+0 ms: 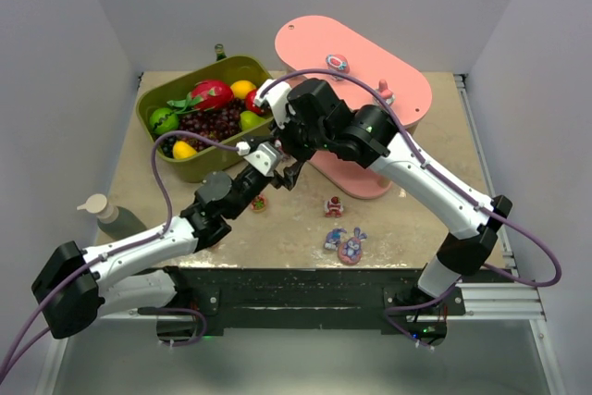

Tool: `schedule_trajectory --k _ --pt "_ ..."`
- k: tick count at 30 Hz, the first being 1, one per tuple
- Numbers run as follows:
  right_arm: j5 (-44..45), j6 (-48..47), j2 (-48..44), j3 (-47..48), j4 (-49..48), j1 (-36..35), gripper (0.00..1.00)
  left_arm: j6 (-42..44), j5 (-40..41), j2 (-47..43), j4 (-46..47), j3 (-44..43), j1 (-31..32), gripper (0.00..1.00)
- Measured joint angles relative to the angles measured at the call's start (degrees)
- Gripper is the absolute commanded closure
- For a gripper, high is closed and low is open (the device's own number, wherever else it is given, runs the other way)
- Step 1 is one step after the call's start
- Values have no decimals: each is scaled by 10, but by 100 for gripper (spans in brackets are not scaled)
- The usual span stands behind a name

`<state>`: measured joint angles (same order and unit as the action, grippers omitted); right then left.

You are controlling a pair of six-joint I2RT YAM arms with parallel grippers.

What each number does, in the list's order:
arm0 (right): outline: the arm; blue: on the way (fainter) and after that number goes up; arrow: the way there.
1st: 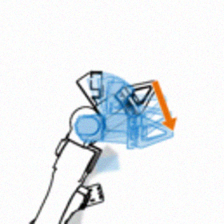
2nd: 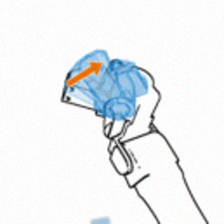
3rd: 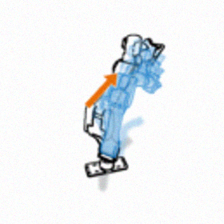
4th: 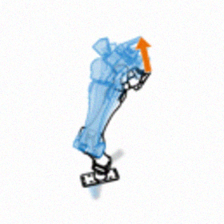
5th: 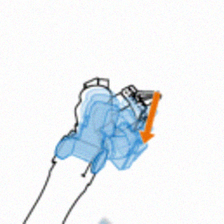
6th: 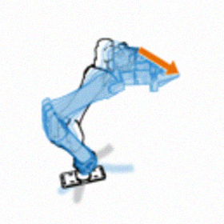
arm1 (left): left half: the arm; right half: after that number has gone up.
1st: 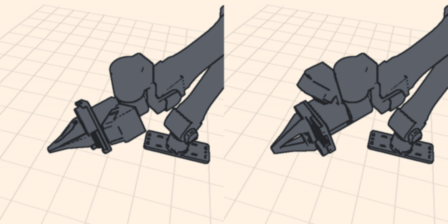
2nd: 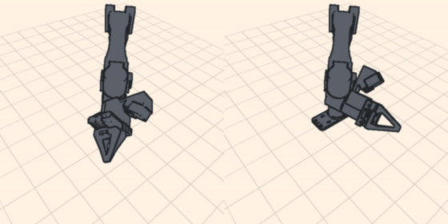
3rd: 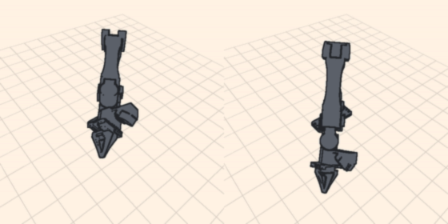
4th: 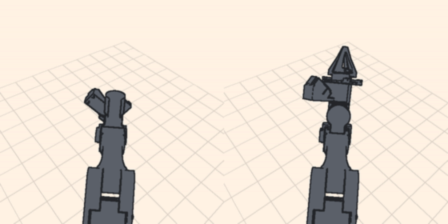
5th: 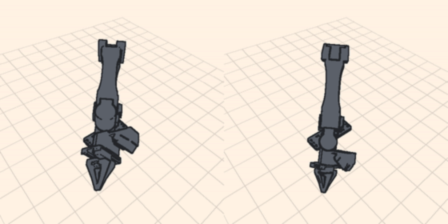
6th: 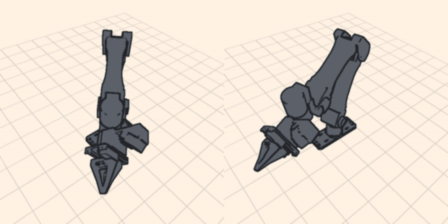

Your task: Place and organize the plastic toys onto the shelf

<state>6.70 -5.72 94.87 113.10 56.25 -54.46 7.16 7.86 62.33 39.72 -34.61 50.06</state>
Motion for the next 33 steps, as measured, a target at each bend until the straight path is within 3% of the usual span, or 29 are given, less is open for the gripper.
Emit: schedule_trajectory --k 5,9,18,24,33 --pt "-1 2 0 0 3 0 100 6 24 9 1 -6 2 38" --pt "0 2 0 0 4 0 99 10 35 12 2 -7 7 53" --pt "-1 2 0 0 3 0 75 14 44 11 4 -7 11 73" --pt "-3 6 -4 -2 -8 0 64 14 44 3 2 -7 11 82" --pt "0 8 -48 -37 -59 0 47 14 35 -3 -7 -7 14 83"
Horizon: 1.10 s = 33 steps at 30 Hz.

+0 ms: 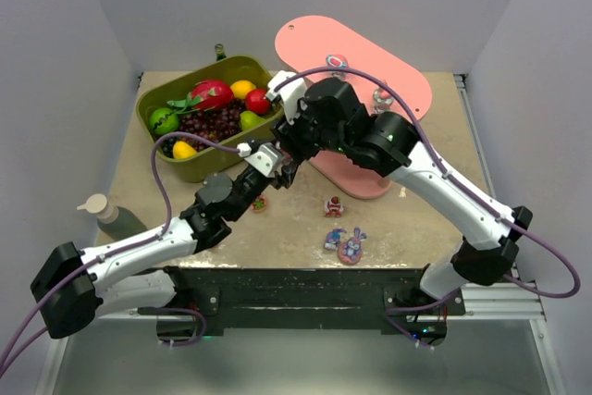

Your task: Place and organize the plastic toys onto the shelf

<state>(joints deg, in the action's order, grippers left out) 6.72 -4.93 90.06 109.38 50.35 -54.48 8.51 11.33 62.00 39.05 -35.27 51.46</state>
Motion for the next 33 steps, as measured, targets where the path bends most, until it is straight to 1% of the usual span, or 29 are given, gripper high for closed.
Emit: schedule_trajectory --k 6,9,13,14,17,20,26,33 --pt "24 10 -51 -25 -45 0 46 -8 3 -6 -20 -4 0 88" --pt "55 21 -75 -37 -71 0 46 -20 8 -6 -54 -30 0 92" --pt "94 34 -105 -56 -95 0 45 -49 -10 0 -110 -100 -17 96" --pt "101 38 -110 -59 -97 0 45 -62 -22 3 -121 -119 -28 98" --pt "119 48 -127 -72 -106 0 45 -91 -59 11 -147 -166 -71 100" --pt "134 55 -142 -87 -112 0 45 -111 -83 24 -184 -215 -105 100" --pt "150 64 -170 -113 -115 0 45 -126 -123 69 -256 -316 -130 100" --pt "156 70 -201 -139 -119 0 45 -148 -178 137 -321 -426 -185 100"
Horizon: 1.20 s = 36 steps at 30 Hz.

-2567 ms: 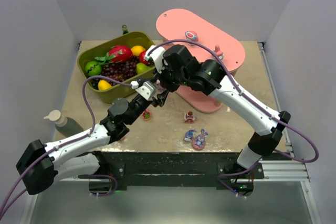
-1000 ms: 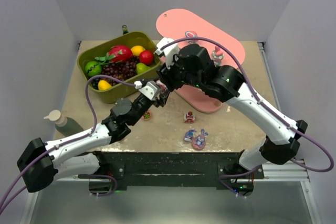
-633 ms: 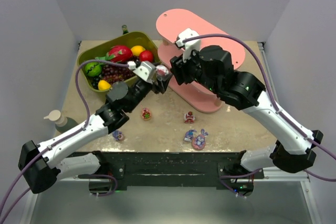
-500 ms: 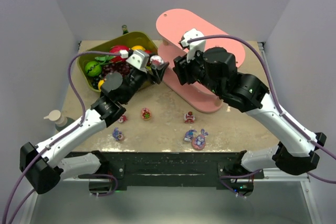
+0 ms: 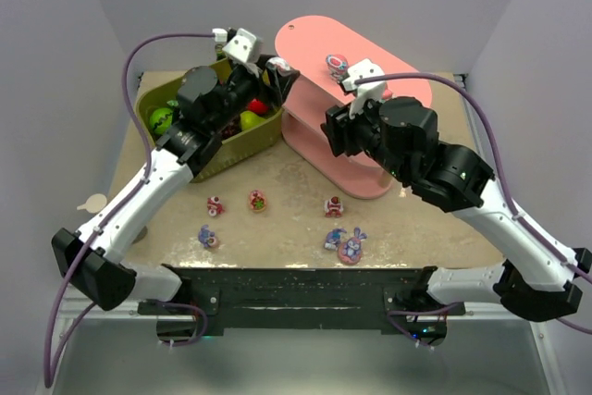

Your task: Place and organize the plastic toys onto the shelf

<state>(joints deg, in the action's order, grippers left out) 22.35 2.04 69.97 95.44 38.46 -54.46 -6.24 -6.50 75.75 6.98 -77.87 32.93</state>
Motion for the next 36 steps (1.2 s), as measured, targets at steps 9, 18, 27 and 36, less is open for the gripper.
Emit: schedule_trajectory --k 9,18,27,36 --pt "23 12 -60 -52 -3 0 45 -28 -100 62 -10 -50 -60 100" --pt "-13 6 -144 -84 -50 0 44 -58 -179 91 127 -37 -85 100" --pt "-35 2 -160 -84 -60 0 44 -82 -207 157 301 -32 -86 100" --pt "-35 -2 -161 -84 -59 0 44 -97 -207 220 394 -19 -94 100"
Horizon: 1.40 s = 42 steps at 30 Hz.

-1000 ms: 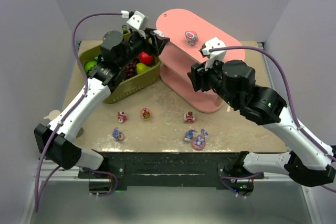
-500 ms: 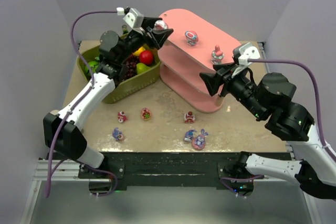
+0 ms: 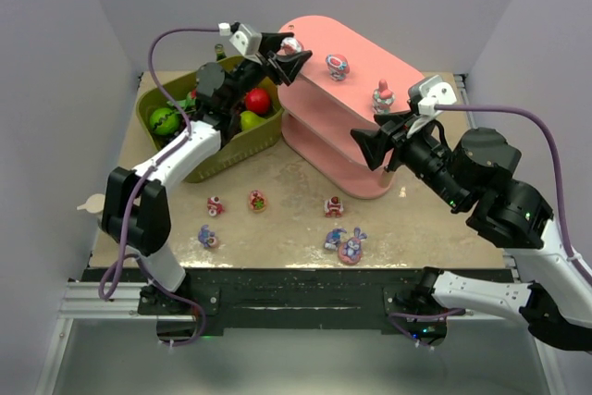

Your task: Place and organize the plastic toys onto the shelf

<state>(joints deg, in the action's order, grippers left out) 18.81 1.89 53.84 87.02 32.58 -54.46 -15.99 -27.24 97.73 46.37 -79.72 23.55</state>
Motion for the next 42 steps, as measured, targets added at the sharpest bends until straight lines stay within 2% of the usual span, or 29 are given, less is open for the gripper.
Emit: schedule_trajectory --k 15,20,31,35,42 --pt "14 -6 -4 -3 0 0 43 -8 2 52 50 -15 -3 99" --pt "17 -8 -4 -5 -1 0 43 -8 6 66 50 -33 -3 88" --pt "28 -9 -4 -13 -1 0 43 -8 15 90 48 -61 -3 70" --pt "28 -9 -4 -13 -1 0 43 -8 16 94 47 -66 -3 59" --pt "30 -9 -5 -14 -2 0 42 -5 16 94 47 -66 -3 50"
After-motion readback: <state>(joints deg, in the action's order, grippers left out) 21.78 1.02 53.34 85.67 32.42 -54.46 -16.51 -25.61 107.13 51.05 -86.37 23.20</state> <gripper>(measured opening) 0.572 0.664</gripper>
